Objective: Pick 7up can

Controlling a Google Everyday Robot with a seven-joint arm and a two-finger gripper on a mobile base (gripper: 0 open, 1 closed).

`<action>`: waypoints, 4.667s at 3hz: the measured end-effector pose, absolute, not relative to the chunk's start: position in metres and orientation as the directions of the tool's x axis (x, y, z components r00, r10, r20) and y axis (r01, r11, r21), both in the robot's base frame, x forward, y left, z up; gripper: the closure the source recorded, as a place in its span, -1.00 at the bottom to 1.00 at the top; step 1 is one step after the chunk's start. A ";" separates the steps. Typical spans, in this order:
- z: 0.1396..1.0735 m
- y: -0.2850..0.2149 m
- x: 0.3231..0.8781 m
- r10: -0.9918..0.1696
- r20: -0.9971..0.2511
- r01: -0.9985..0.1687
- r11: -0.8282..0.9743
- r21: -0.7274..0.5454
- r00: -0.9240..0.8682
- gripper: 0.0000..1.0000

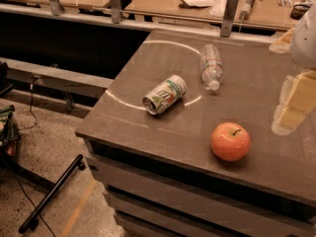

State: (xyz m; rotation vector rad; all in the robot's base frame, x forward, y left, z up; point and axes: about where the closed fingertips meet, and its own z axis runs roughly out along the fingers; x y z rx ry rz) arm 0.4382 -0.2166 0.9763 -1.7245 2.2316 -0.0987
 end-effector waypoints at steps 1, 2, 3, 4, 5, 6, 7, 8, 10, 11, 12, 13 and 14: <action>0.976 -0.209 0.442 -0.959 -0.206 -0.935 0.246 -0.257 -0.195 -1.00; 0.964 -0.165 0.462 -0.977 -0.208 -0.955 0.108 -0.278 -0.050 -1.00; 0.955 -0.097 0.488 -0.964 -0.213 -0.940 -0.083 -0.330 0.160 -1.00; 0.944 -0.031 0.506 -0.921 -0.184 -0.892 -0.260 -0.370 0.345 -1.00; 0.910 0.012 0.530 -0.883 -0.105 -0.839 -0.389 -0.381 0.457 -1.00; 0.871 0.027 0.550 -0.869 -0.060 -0.824 -0.440 -0.359 0.490 -1.00; 0.871 0.026 0.551 -0.864 -0.064 -0.821 -0.448 -0.355 0.499 -1.00; 0.866 0.021 0.557 -0.823 -0.088 -0.797 -0.508 -0.326 0.561 -1.00; 0.864 0.019 0.559 -0.809 -0.086 -0.786 -0.531 -0.318 0.581 -1.00; 0.860 0.012 0.568 -0.814 -0.075 -0.793 -0.534 -0.292 0.576 -1.00; 0.859 0.005 0.576 -0.807 -0.076 -0.791 -0.550 -0.268 0.586 -1.00; 0.851 -0.005 0.583 -0.815 -0.082 -0.802 -0.539 -0.256 0.574 -0.96; 0.849 -0.009 0.583 -0.813 -0.089 -0.801 -0.538 -0.261 0.575 -0.75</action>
Offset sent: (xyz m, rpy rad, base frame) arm 0.0353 0.0692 -0.0223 -0.0077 -0.0279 0.2442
